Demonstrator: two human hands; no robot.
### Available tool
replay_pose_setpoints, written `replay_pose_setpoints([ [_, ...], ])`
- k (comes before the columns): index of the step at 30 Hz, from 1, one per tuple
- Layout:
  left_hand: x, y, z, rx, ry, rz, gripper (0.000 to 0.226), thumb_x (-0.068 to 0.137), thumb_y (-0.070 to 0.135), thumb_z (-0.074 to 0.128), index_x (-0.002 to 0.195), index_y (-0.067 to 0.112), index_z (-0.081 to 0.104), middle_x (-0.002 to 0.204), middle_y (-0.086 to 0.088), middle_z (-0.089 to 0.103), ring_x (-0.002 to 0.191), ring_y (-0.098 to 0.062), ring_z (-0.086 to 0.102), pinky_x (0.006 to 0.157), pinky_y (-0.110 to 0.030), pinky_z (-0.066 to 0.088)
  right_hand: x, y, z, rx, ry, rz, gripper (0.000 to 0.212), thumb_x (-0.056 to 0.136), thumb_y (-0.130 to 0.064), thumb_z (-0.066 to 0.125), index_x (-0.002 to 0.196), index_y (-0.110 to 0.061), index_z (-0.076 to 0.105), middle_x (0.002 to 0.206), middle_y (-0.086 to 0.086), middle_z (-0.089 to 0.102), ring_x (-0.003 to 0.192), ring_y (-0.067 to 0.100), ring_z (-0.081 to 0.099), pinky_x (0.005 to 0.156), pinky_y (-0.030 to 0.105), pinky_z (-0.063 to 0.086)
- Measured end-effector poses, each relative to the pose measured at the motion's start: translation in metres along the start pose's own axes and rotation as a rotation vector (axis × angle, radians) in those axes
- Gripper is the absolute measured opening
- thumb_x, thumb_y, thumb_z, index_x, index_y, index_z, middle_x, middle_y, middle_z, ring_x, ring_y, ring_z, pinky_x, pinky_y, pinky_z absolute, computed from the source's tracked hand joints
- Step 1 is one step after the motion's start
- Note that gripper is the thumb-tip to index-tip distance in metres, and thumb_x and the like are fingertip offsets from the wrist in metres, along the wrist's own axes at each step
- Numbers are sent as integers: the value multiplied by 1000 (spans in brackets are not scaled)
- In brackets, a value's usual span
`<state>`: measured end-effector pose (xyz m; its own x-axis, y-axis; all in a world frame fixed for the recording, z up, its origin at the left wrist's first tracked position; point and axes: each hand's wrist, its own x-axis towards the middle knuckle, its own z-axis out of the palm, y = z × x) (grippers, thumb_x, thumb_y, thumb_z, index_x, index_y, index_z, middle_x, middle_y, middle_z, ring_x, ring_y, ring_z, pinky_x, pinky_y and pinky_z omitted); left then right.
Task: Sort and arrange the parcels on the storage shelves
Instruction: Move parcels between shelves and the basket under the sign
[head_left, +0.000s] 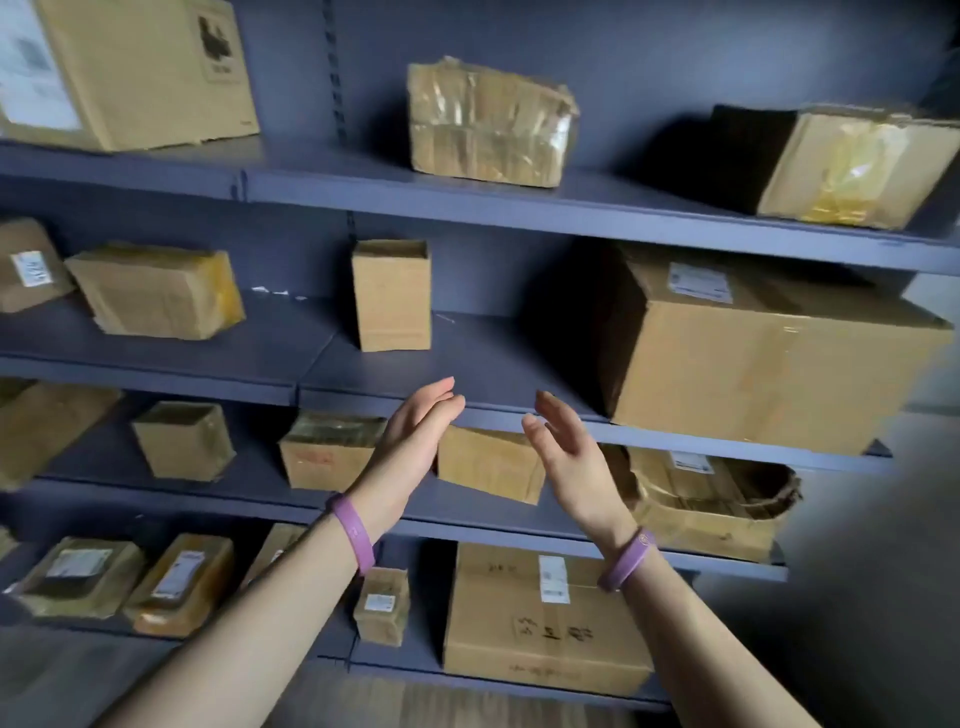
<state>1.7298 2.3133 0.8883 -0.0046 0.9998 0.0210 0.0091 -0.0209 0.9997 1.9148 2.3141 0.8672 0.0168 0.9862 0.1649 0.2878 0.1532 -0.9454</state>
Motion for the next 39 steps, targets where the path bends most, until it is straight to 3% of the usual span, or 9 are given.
replay_pose_setpoints([
  [3, 14, -2, -91, 3, 157, -59, 16, 87, 44, 57, 102, 47, 62, 119, 29, 55, 108, 7, 50, 88, -20, 37, 15, -21, 92, 23, -102, -34, 53, 95, -48, 53, 144, -30, 42, 145, -15, 46, 132, 8, 46, 103, 22, 37],
  [7, 22, -2, -204, 0, 302, -81, 14, 91, 38, 57, 99, 48, 60, 114, 24, 55, 109, 1, 51, 89, -23, 35, 32, -50, 205, 82, -235, -58, 54, 95, -45, 54, 145, -31, 41, 142, -19, 47, 131, 8, 48, 109, 26, 38],
  [12, 11, -6, -314, -19, 438, -10, 25, 87, 39, 62, 112, 40, 65, 118, 23, 62, 110, 5, 54, 90, -21, 39, 58, -85, 315, 101, -366, -119, 55, 95, -45, 54, 145, -30, 40, 145, -16, 45, 129, 1, 43, 103, 14, 35],
  [16, 11, -1, -385, -41, 554, -8, 21, 90, 34, 61, 110, 39, 64, 109, 23, 61, 104, 5, 54, 76, -15, 38, 80, -106, 399, 123, -492, -153, 55, 95, -44, 55, 146, -29, 39, 141, -19, 43, 119, -9, 44, 82, -7, 33],
  [18, 18, 3, -420, -43, 626, -5, 23, 91, 31, 60, 113, 35, 63, 111, 19, 61, 105, 2, 54, 79, -16, 38, 92, -115, 441, 151, -556, -161, 57, 96, -42, 55, 147, -26, 38, 145, -16, 42, 120, -12, 47, 94, 1, 37],
  [22, 32, 5, -491, -47, 708, 10, 22, 93, 28, 59, 114, 30, 63, 114, 15, 62, 111, -4, 55, 92, -19, 41, 123, -131, 520, 187, -617, -168, 55, 96, -37, 57, 146, -23, 39, 147, -10, 43, 137, 9, 40, 115, 35, 35],
  [26, 60, 5, -560, -27, 761, -2, 26, 93, 32, 58, 119, 33, 61, 120, 13, 60, 109, 0, 53, 82, -17, 39, 163, -143, 596, 182, -660, -200, 57, 94, -41, 58, 146, -25, 41, 146, -12, 44, 135, 4, 38, 115, 29, 31],
  [35, 145, 3, -696, 31, 768, -24, 28, 92, 41, 57, 119, 38, 60, 122, 17, 57, 114, -3, 50, 100, -28, 37, 259, -166, 729, 189, -688, -143, 46, 92, -39, 62, 135, -36, 48, 134, -10, 58, 127, 7, 52, 114, 37, 38],
  [39, 184, -7, -745, 22, 717, -47, 30, 91, 44, 57, 121, 40, 58, 122, 18, 56, 113, -3, 51, 92, -25, 39, 290, -158, 759, 44, -636, -83, 59, 94, -38, 59, 147, -27, 35, 133, -6, 57, 125, 12, 53, 110, 37, 40],
])
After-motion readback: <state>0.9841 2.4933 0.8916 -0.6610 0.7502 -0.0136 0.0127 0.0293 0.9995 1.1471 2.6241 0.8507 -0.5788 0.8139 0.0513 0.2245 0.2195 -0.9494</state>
